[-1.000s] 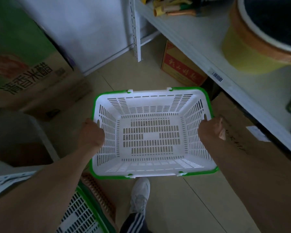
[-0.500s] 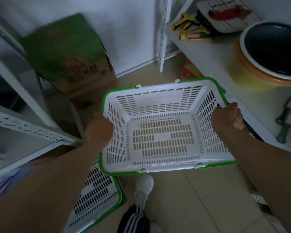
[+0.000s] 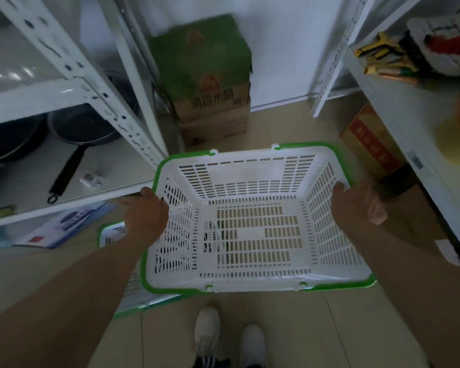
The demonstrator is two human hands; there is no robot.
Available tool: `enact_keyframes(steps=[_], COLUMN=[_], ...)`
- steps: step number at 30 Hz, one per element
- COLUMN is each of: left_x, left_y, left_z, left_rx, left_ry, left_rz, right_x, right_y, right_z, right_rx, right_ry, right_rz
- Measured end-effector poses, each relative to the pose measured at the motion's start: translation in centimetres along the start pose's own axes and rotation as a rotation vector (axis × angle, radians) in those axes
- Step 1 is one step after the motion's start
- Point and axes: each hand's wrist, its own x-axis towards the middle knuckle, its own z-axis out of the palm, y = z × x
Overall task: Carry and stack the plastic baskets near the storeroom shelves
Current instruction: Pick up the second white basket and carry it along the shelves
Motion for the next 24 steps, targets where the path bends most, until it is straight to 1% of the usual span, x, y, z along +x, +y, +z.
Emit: enact_keyframes(steps=[5, 9, 12, 16, 24], left_x=[-0.3, -0.9, -1.6, -2.4, -1.8], left_y=[-7.1, -12.3, -16.0, -20.5, -27.3], left_z=[0.8, 1.3, 1.2, 1.0, 3.9], left_rx=[-0.093, -0.179, -0.148, -0.099, -0.127], left_ry=[0.015, -0.007, -0.015, -0.070, -0.100], left_rz=[-0.107, -0.226, -0.298, -0.384, -0.456], right_x=[-3.6, -6.8, -9.4, -12.8, -17.1], right_y=[-4.2, -8.0, -10.1, -12.6, -16.7], right_z=[2.5, 4.2, 5.3, 7.2, 12.3], right_rx=[0.047, 0.073, -0.005, -0.055, -0.071], right_ry=[-0.070, -0.078, -0.069, -0.128, -0.200], right_rz=[-0.063, -0.116, -0.189, -0.264, -0.323])
